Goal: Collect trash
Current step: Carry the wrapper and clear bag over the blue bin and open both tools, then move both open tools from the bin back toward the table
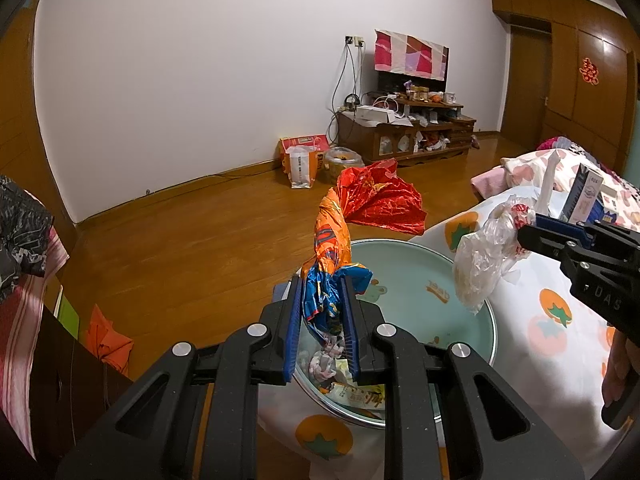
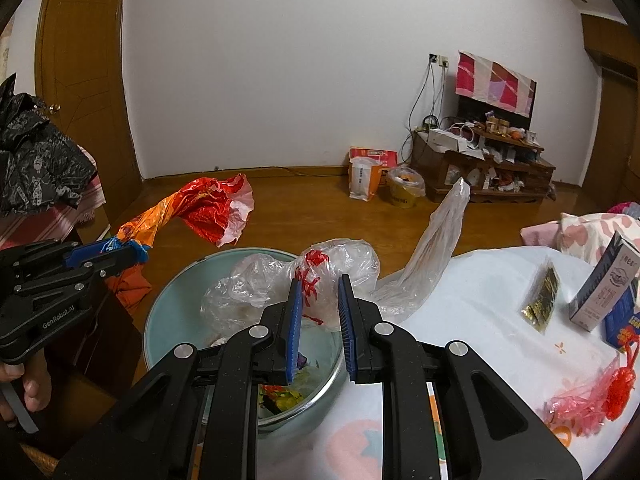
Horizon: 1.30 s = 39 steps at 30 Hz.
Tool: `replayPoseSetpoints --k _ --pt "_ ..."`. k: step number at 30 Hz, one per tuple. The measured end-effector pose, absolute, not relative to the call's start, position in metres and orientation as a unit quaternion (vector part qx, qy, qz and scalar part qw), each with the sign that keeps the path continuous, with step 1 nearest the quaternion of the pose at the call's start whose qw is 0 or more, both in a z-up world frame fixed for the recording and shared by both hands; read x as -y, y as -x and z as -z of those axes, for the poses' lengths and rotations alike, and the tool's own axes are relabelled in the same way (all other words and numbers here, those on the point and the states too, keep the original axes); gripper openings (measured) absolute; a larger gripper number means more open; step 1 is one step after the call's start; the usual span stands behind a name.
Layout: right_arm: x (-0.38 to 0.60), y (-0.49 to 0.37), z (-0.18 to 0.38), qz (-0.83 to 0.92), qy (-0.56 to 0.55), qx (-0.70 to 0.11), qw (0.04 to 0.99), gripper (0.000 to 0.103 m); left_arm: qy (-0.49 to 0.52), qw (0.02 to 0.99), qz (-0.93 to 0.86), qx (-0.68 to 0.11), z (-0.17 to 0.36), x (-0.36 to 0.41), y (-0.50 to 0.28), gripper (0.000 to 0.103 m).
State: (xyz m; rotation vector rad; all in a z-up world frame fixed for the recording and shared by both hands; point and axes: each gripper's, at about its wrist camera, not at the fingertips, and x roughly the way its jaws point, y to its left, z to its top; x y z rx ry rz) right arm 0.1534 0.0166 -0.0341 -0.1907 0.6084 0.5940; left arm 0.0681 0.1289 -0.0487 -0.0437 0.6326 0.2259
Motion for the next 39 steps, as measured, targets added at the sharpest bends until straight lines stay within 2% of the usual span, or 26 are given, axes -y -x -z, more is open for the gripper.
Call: replayPoseSetpoints --k 10,14,16,17,22,26,33,39 --pt "-0.018 -0.153 0.034 -0.289 0.093 -0.296 0.906 0.019 0.023 0.944 -0.110 -0.310 0.048 -0.131 -0.068 0.019" --pt "-0.019 -0.153 0.036 -0.291 0.094 -0.296 0.905 0.020 0.025 0.944 -0.109 -0.312 0.049 -0.132 -0.068 0.022" --pt "-0.021 -0.153 0.037 -0.297 0.092 -0.297 0.903 0.024 0.026 0.943 -0.107 -0.314 0.049 -0.133 -0.069 0.025" --pt "-0.023 -0.152 0.038 -0.297 0.093 -0.297 0.903 0.032 0.027 0.943 -0.107 -0.314 0.049 -0.132 -0.069 0.029" --pt "-0.025 -0.153 0.045 -0.293 0.094 -0.303 0.902 0.041 0.026 0.943 -0.100 -0.317 0.052 -0.126 -0.070 0.035" --pt "-0.024 -0.154 0.046 -0.289 0.093 -0.305 0.903 0.044 0.025 0.942 -0.100 -0.321 0.055 -0.125 -0.071 0.040" --pt "-0.021 -0.152 0.046 -0.288 0.091 -0.304 0.903 0.046 0.023 0.941 -0.100 -0.321 0.057 -0.125 -0.071 0.041" --pt "-0.019 -0.152 0.046 -0.287 0.092 -0.305 0.904 0.048 0.025 0.941 -0.103 -0.321 0.058 -0.128 -0.073 0.048"
